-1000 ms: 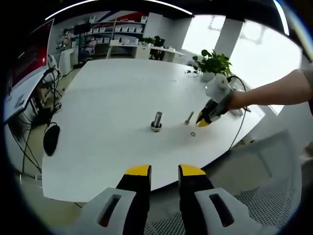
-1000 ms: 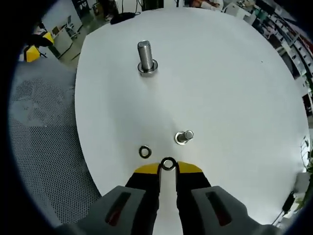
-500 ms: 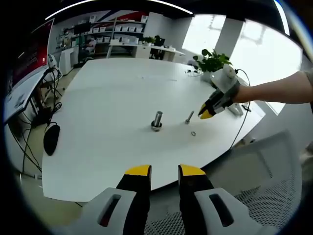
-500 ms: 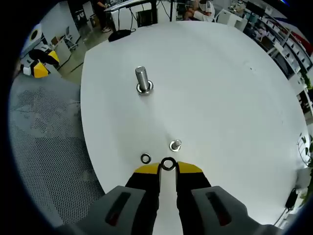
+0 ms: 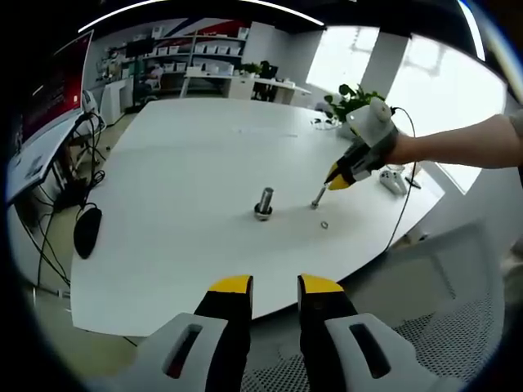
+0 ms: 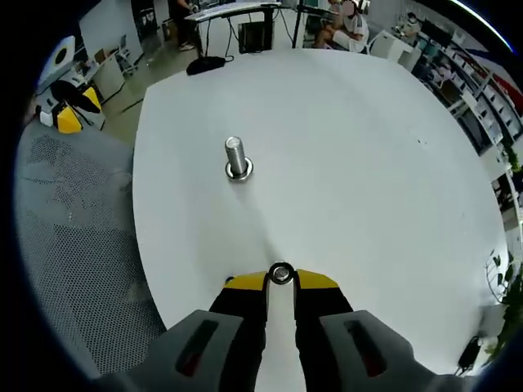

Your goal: Place the washer onto the threaded stud by aligning its center hole with the stud, sliding it down to the base, and recovering from edge contact or off-axis alignment until the washer reaches the visible bottom stop.

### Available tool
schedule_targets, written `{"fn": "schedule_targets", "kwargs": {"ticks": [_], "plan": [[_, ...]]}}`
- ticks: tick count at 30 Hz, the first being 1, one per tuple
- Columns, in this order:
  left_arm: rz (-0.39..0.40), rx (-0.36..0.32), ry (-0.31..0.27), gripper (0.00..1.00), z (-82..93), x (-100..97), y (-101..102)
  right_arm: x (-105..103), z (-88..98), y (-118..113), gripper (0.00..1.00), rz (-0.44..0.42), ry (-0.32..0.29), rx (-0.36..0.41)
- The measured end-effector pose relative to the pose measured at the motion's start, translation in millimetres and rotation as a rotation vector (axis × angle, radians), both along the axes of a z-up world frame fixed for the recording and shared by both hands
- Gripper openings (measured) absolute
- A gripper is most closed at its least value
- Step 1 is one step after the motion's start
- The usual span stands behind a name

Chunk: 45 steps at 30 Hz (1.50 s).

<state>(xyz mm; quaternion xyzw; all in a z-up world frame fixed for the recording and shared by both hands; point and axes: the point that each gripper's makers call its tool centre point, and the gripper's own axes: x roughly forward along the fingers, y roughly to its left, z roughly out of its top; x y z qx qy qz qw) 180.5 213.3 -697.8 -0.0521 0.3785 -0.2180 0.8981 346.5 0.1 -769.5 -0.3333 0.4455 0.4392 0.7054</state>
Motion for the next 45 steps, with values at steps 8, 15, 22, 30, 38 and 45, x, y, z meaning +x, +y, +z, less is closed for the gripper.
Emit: {"fn": "schedule_targets", "kwargs": {"ticks": [8,15,22,30,38,45], "plan": [[0.002,0.0,-0.001,0.19,0.4,0.3,0,1,-7.0,-1,0.13,0.019,0.008,-0.024],[0.005,-0.004,-0.005,0.19,0.8,0.9,0,1,-11.1,2,0.13,0.024,0.017,-0.028],[0.012,-0.007,-0.009,0.19,1.4,1.4,2,-3,-26.1,1,0.13,0.055,0.018,-0.071],[0.007,-0.013,-0.009,0.18,2.0,0.7,0,-2,-43.1,-2,0.13,0.036,0.039,-0.087],[0.001,-0.014,-0.005,0.18,1.2,0.1,0,-2,-56.2,-2,0.14,0.03,0.037,-0.107],[0.004,-0.019,-0.007,0.18,2.1,-0.7,0,-4,-60.8,-2,0.14,0.009,0.047,-0.093]]}}
